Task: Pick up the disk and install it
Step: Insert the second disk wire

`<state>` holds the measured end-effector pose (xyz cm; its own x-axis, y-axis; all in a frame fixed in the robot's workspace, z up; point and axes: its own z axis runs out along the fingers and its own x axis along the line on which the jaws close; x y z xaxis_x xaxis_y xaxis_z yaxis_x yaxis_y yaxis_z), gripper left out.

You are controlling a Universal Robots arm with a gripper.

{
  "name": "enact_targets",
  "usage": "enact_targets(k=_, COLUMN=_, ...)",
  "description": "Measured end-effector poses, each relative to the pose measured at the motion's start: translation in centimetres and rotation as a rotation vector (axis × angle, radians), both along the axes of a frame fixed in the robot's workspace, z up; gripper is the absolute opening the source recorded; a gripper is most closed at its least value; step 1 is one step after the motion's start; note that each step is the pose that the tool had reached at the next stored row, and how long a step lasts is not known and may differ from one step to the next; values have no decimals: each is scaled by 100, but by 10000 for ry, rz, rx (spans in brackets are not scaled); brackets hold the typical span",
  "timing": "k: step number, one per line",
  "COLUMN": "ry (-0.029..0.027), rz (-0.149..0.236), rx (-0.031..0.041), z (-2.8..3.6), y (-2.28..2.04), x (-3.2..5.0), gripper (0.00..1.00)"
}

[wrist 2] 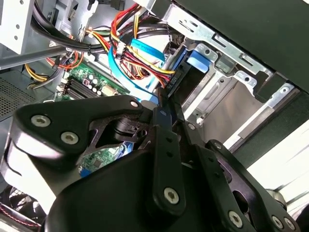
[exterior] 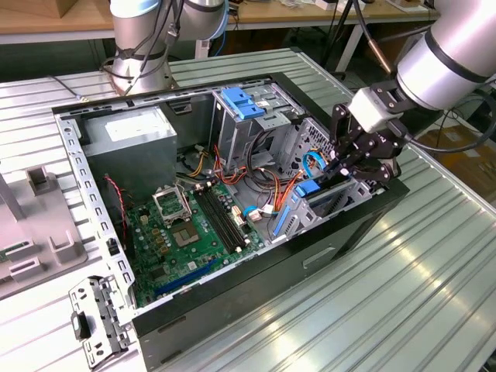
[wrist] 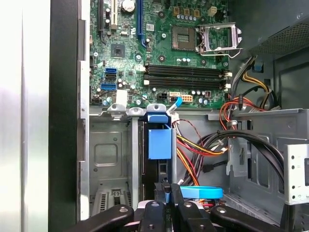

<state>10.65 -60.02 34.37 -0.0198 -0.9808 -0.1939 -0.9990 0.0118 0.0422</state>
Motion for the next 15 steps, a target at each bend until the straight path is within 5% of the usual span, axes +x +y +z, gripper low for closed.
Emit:
enact_targets(k=12, ry=4, rz=3, rx=61, z=-40, y=-21, x=0, gripper=17)
enact_targets(k=15, ry=4, rz=3, rx=58, z=-39, y=-23, x=0, gripper=30)
